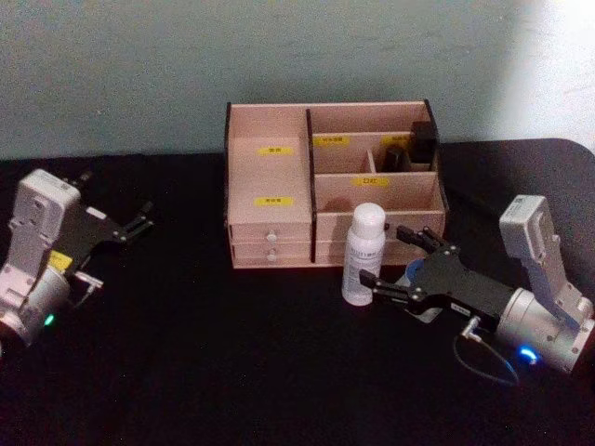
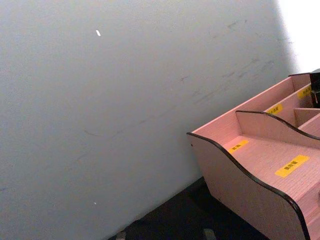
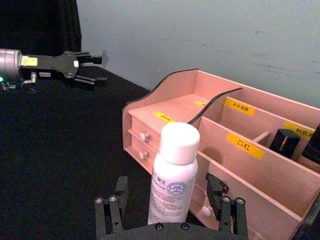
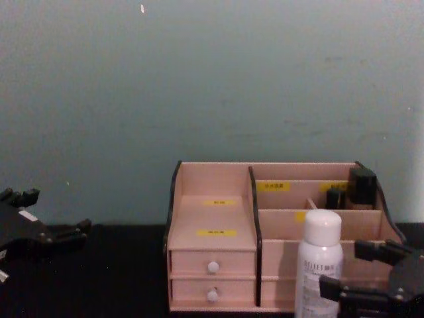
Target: Pick up the facial cleanser and watermelon frost from the table and place them into the tiered storage box.
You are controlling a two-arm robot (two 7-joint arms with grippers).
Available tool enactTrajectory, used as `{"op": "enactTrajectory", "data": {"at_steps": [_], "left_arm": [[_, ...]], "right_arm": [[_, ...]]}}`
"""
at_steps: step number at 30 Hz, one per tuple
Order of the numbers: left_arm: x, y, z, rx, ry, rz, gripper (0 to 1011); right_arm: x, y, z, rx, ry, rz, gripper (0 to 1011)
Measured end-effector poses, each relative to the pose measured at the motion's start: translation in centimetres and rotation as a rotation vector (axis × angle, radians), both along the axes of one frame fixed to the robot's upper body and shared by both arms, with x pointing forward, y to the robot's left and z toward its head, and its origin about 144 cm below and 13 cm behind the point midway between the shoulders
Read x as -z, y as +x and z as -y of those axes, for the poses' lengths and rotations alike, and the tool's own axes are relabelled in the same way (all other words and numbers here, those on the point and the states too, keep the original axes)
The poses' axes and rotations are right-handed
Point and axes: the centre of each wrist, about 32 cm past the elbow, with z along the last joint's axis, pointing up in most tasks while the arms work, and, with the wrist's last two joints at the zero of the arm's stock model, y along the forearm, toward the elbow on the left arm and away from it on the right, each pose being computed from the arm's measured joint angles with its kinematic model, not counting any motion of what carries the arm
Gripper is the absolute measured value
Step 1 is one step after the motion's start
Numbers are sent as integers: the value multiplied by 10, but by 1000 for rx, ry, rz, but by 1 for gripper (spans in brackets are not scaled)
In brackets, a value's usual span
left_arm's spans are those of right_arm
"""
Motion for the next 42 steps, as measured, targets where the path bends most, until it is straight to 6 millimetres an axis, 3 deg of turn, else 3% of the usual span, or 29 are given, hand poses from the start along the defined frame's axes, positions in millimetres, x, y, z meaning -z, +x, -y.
{"op": "enactTrajectory", "data": {"at_steps": [26,42], "left_arm": [[0,0,0,0,0,0,1001],[0,0,0,0,0,0,1001]], "right_arm": [[10,27,-14,-8,25,-43,1002],[12,31,-17,-2,26,-62,1003]]}}
